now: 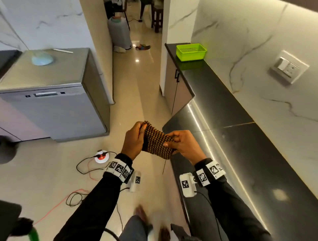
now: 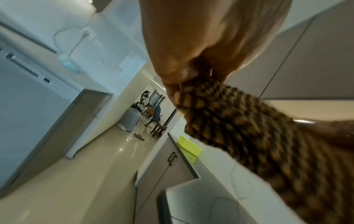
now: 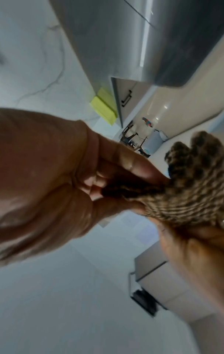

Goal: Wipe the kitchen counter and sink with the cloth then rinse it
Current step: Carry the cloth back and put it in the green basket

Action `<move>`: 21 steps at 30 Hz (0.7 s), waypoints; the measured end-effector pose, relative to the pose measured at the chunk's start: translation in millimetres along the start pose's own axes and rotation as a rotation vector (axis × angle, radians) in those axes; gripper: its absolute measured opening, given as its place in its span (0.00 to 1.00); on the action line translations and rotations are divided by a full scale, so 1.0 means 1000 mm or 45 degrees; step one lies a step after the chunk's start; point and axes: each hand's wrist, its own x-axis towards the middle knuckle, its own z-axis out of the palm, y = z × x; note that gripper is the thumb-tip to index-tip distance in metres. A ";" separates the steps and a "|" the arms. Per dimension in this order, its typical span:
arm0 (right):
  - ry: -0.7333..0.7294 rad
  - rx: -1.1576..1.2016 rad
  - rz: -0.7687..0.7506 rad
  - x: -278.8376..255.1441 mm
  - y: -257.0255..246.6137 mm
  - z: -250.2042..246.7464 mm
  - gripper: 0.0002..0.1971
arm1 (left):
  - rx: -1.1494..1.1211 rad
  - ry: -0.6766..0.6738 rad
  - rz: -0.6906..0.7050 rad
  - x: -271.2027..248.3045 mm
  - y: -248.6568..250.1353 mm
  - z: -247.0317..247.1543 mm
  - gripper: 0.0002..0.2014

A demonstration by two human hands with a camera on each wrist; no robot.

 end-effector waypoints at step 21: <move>0.167 0.014 -0.033 0.445 -0.059 -0.022 0.11 | -0.023 -0.100 0.107 0.469 -0.136 -0.056 0.16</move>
